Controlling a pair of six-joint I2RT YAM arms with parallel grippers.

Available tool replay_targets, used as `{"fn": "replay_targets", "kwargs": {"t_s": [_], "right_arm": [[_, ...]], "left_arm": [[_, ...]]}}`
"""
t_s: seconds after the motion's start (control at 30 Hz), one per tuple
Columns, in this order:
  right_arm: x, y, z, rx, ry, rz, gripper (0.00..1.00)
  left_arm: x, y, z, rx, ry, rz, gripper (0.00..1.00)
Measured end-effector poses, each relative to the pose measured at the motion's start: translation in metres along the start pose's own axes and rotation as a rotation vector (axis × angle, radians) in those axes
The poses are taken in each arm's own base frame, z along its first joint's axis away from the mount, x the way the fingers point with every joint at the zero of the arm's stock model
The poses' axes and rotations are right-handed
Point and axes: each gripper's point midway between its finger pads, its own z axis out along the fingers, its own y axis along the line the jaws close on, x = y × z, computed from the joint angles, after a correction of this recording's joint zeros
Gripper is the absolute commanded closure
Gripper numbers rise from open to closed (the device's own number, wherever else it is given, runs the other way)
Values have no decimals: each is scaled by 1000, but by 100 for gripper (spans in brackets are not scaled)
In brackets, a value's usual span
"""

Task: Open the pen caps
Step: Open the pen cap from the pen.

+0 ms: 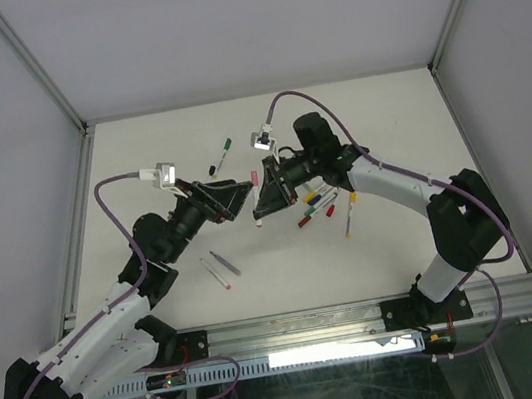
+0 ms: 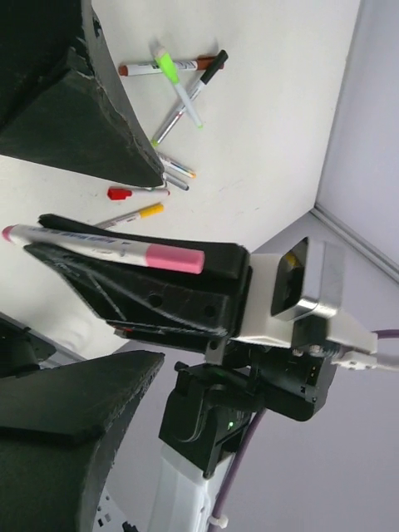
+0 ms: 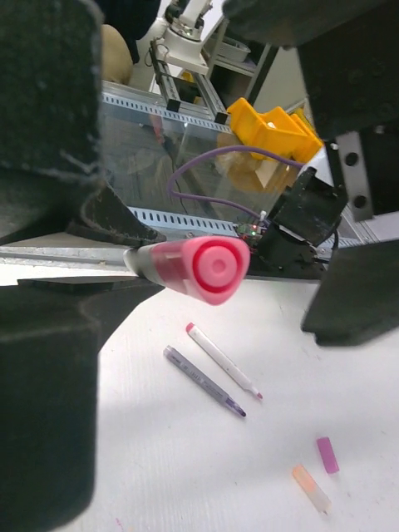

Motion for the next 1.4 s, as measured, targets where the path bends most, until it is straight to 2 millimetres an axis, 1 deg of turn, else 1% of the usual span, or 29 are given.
{"fn": "replay_targets", "kwargs": {"t_s": [0.1,0.13,0.23,0.37,0.6,0.7,0.8,0.83,0.87,0.97,1.03,1.13,1.23,1.27,1.33,1.4], "right_arm": [[8,3,-1,-22,29,-6,100],[11,4,-2,-28,38,-6,100],[15,7,-3,-43,53,-9,100],[17,9,-4,-52,61,-12,100],[20,9,-4,-52,68,-8,100],[20,9,-4,-53,69,-10,100],[20,9,-4,-52,70,-10,100],[21,9,-4,-52,70,-9,100],[21,9,-4,-52,71,-7,100],[21,8,-3,-48,72,-4,100],[20,8,-4,-48,72,-1,94],[21,8,-4,-47,73,7,80],[15,9,-4,-53,58,22,61],[13,9,-3,-53,47,27,57],[9,7,-4,-51,19,41,50],[10,1,-8,-37,-19,74,46]], "left_arm": [[2,4,10,-3,70,5,31],[5,6,11,-3,92,4,35],[18,12,15,-6,172,-4,42],[32,13,17,5,245,-11,47],[44,13,17,28,298,-21,51],[47,14,21,29,316,-25,56],[49,13,25,35,330,-28,64],[49,13,26,37,331,-27,69],[49,11,27,44,335,-25,75],[47,6,28,65,340,-20,100],[47,5,28,76,342,-7,100],[46,4,28,81,341,4,100],[40,3,25,88,297,13,100],[37,2,22,91,271,12,100],[28,3,15,89,207,7,100],[21,3,9,97,139,-4,100]]}}
